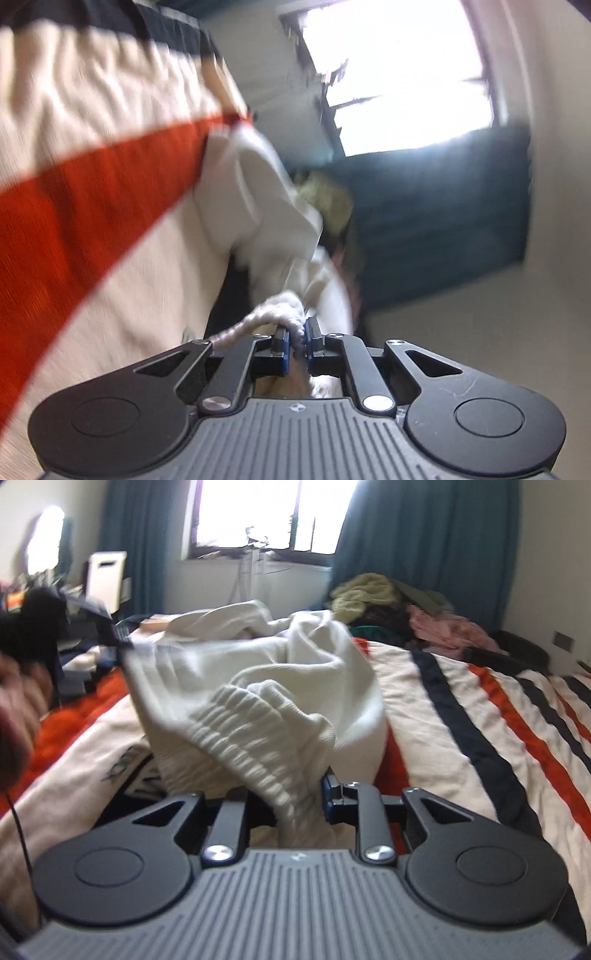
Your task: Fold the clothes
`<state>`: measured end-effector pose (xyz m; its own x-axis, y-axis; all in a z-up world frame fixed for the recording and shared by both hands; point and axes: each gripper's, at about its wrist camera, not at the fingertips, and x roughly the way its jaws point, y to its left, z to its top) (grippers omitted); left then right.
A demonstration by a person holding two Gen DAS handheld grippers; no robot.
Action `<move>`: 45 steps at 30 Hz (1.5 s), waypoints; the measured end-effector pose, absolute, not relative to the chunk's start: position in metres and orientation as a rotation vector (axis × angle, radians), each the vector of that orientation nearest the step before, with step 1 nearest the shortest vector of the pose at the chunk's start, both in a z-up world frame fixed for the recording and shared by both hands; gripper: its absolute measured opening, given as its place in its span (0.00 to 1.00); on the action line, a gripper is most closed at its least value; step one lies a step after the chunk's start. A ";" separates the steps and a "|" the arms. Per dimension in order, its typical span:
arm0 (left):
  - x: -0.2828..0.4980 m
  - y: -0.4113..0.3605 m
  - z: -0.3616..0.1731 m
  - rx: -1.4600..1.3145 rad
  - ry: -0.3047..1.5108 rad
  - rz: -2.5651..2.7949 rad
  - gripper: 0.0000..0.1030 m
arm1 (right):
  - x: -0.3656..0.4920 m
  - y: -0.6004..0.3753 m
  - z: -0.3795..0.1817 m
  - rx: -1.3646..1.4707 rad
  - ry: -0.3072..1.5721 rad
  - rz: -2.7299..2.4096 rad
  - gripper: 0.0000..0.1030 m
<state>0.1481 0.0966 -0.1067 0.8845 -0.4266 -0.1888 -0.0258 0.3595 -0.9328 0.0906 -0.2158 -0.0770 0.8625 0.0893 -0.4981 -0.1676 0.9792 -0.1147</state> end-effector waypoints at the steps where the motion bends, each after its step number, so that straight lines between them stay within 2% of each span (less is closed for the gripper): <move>1: 0.148 0.102 -0.106 -1.183 0.434 -0.252 0.06 | 0.091 -0.210 -0.079 -0.181 0.530 0.168 0.26; 4: 0.153 0.099 -0.111 -1.066 0.500 -0.139 0.06 | 0.086 -0.188 -0.089 -0.320 0.559 0.228 0.33; 6: 0.155 0.101 -0.124 -0.976 0.576 -0.035 0.08 | 0.082 -0.183 -0.091 -0.344 0.580 0.285 0.50; 8: 0.155 0.107 -0.141 -0.974 0.625 0.029 0.10 | 0.079 -0.178 -0.094 -0.367 0.600 0.342 0.74; 10: 0.151 0.113 -0.149 -1.004 0.620 0.047 0.11 | 0.075 -0.179 -0.090 -0.331 0.617 0.407 0.85; 18: 0.122 0.135 -0.133 -1.092 0.530 0.080 0.15 | 0.072 -0.244 -0.053 0.221 0.545 0.376 0.85; 19: 0.120 0.137 -0.130 -1.086 0.515 0.090 0.17 | 0.075 -0.255 -0.054 0.277 0.546 0.302 0.85; 21: 0.122 0.138 -0.125 -1.041 0.478 0.097 0.37 | 0.082 -0.278 -0.060 0.401 0.575 0.161 0.85; 23: 0.129 0.135 -0.125 -1.000 0.452 0.073 0.47 | 0.089 -0.303 -0.073 0.580 0.631 0.101 0.87; 26: 0.148 0.127 -0.138 -0.973 0.474 0.007 0.49 | 0.099 -0.326 -0.104 0.842 0.724 0.105 0.87; 29: 0.167 0.117 -0.151 -0.931 0.505 -0.024 0.50 | 0.111 -0.327 -0.135 0.986 0.816 0.140 0.87; 31: 0.173 0.115 -0.153 -0.947 0.509 -0.054 0.54 | 0.113 -0.324 -0.139 1.011 0.821 0.159 0.87; 33: 0.179 0.112 -0.155 -0.963 0.512 -0.085 0.62 | 0.113 -0.322 -0.139 1.025 0.825 0.185 0.87; 35: 0.181 0.112 -0.156 -0.967 0.507 -0.108 0.65 | 0.114 -0.320 -0.139 1.039 0.829 0.211 0.87; 38: 0.185 0.110 -0.156 -0.960 0.520 -0.101 0.59 | 0.116 -0.317 -0.138 1.059 0.836 0.250 0.78; 39: 0.187 0.109 -0.155 -0.958 0.530 -0.091 0.53 | 0.116 -0.316 -0.138 1.066 0.838 0.263 0.75; 40: 0.189 0.109 -0.155 -0.950 0.543 -0.079 0.48 | 0.116 -0.315 -0.138 1.073 0.840 0.276 0.66; 41: 0.192 0.109 -0.154 -0.929 0.561 -0.062 0.34 | 0.117 -0.314 -0.138 1.080 0.842 0.289 0.57; 43: 0.196 0.109 -0.154 -0.921 0.581 -0.051 0.31 | 0.118 -0.312 -0.138 1.093 0.846 0.315 0.50; 45: 0.203 0.109 -0.150 -0.913 0.579 -0.060 0.22 | 0.114 -0.312 -0.135 1.093 0.835 0.299 0.44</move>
